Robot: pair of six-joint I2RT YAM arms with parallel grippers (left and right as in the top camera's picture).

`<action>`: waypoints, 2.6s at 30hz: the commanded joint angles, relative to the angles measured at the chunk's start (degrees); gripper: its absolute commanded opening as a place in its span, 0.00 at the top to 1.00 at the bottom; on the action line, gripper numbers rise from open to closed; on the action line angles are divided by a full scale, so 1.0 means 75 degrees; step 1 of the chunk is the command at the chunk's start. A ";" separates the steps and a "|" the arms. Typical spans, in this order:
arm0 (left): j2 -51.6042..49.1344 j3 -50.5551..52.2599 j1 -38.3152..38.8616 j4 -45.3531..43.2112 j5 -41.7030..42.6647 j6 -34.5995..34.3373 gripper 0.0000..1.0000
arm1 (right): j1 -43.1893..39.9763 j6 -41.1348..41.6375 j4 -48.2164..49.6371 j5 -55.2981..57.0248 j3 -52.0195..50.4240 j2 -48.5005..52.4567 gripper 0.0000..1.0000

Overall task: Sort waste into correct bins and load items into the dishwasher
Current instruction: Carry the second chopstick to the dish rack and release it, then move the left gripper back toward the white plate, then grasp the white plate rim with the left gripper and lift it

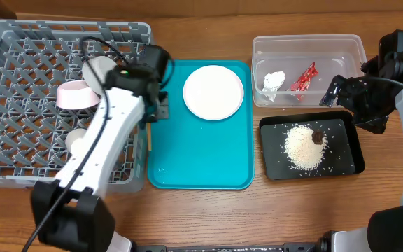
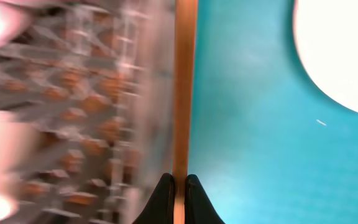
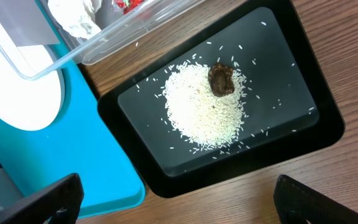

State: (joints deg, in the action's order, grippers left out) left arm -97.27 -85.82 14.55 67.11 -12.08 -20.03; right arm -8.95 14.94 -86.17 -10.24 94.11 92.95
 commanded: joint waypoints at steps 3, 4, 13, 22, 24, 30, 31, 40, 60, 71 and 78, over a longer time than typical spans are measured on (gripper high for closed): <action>0.0000 -0.0099 -0.0589 -0.0006 -0.0644 0.0796 0.96 | -0.0017 -0.0023 0.0017 0.0020 0.0017 -0.0125 0.00; -0.0026 -0.0079 -0.0667 -0.0050 -0.0638 0.0793 0.96 | -0.0017 -0.0026 0.0020 0.0020 0.0017 -0.0125 0.00; -0.0618 -0.0064 -0.0793 -0.0172 -0.0644 0.1306 0.96 | -0.0017 -0.0026 0.0015 0.0020 0.0017 -0.0125 0.00; -0.0915 -0.0070 -0.0793 -0.0122 -0.0635 0.1303 0.57 | -0.0017 -0.0026 0.0017 0.0020 0.0017 -0.0125 0.00; -0.0915 -0.0079 -0.0781 -0.0128 -0.0487 0.1306 0.52 | -0.0017 -0.0026 0.0017 0.0020 0.0017 -0.0125 0.00; -0.0912 -0.0108 -0.0647 -0.0219 0.0836 0.1649 0.43 | -0.0017 -0.0023 0.0020 0.0020 0.0017 -0.0125 0.00; -0.0912 -0.0122 -0.0577 -0.0280 0.0997 0.1652 0.42 | -0.0017 -0.0023 0.0020 0.0020 0.0017 -0.0125 0.00; -0.0935 -0.0122 0.0653 -0.1923 0.1679 0.2949 0.32 | -0.0017 -0.0023 0.0023 0.0020 0.0017 -0.0125 0.00; -0.3013 -0.0119 0.2127 -0.3459 0.1810 0.4045 0.20 | -0.0017 -0.0023 0.0015 0.0020 0.0017 -0.0125 0.00; -0.3229 -0.0122 0.2136 -0.2404 0.1818 0.4030 0.71 | -0.0017 -0.0023 0.0058 0.0020 0.0017 -0.0125 0.00; -0.3229 -0.0166 0.2165 -0.2463 0.1818 0.3975 0.95 | -0.0017 -0.0023 0.0061 0.0020 0.0017 -0.0125 0.00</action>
State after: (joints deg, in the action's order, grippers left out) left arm -120.77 -86.98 30.59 48.16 0.67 10.28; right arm -8.97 14.94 -86.02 -10.26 94.11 92.95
